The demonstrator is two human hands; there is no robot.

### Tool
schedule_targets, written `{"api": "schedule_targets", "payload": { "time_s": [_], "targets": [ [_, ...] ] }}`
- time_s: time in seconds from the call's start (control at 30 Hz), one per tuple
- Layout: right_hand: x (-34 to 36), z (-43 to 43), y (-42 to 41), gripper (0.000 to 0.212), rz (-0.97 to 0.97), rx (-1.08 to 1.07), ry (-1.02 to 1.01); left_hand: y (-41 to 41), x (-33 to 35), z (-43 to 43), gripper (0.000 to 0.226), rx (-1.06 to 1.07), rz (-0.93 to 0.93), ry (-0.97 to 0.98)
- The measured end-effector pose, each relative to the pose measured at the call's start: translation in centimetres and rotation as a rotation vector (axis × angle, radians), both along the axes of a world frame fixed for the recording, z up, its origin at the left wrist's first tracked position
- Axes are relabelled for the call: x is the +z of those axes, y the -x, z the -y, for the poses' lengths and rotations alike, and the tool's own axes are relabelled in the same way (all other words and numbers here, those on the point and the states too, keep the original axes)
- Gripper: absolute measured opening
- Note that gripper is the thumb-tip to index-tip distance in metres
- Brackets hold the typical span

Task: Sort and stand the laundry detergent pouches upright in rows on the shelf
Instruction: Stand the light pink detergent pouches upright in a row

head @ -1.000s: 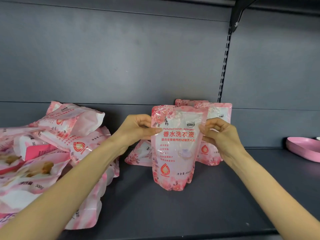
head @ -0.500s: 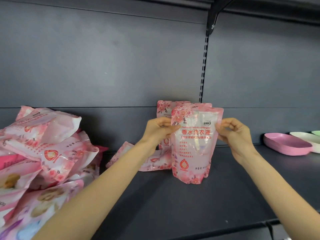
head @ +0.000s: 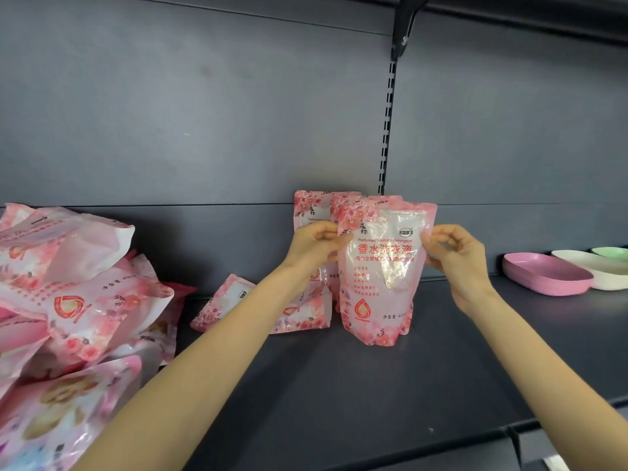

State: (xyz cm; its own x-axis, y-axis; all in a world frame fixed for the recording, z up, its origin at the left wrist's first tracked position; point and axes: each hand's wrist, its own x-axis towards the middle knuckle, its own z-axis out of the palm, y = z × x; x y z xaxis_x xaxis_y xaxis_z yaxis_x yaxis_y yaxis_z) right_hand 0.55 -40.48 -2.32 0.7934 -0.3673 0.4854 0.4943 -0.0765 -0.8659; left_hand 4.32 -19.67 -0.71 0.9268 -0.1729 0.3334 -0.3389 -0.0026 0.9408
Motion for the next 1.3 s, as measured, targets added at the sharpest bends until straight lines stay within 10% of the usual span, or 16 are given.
{"api": "schedule_targets", "payload": {
  "time_s": [0.2, 0.5, 0.87, 1.3],
  "targets": [
    [-0.7, -0.1, 0.8, 0.006, -0.083, -0.041, 0.179, 0.8, -0.3, -1.0, 0.022, -0.009, 0.091, -0.11],
    [-3.1, -1.8, 6.5, 0.064, -0.468, -0.136, 0.956, 3.8, -1.6, -6.6, 0.037, 0.083, 0.198, -0.727],
    [-3.3, -9.7, 10.7, 0.063, -0.179, -0.168, 1.369, 9.3, -3.1, -14.6, 0.051, 0.398, 0.333, -1.434],
    [-5.4, -18.6, 1.9, 0.053, 0.04, 0.169, 1.536, 10.1, -4.2, -18.0, 0.064, 0.415, 0.382, -1.5]
  ]
}}
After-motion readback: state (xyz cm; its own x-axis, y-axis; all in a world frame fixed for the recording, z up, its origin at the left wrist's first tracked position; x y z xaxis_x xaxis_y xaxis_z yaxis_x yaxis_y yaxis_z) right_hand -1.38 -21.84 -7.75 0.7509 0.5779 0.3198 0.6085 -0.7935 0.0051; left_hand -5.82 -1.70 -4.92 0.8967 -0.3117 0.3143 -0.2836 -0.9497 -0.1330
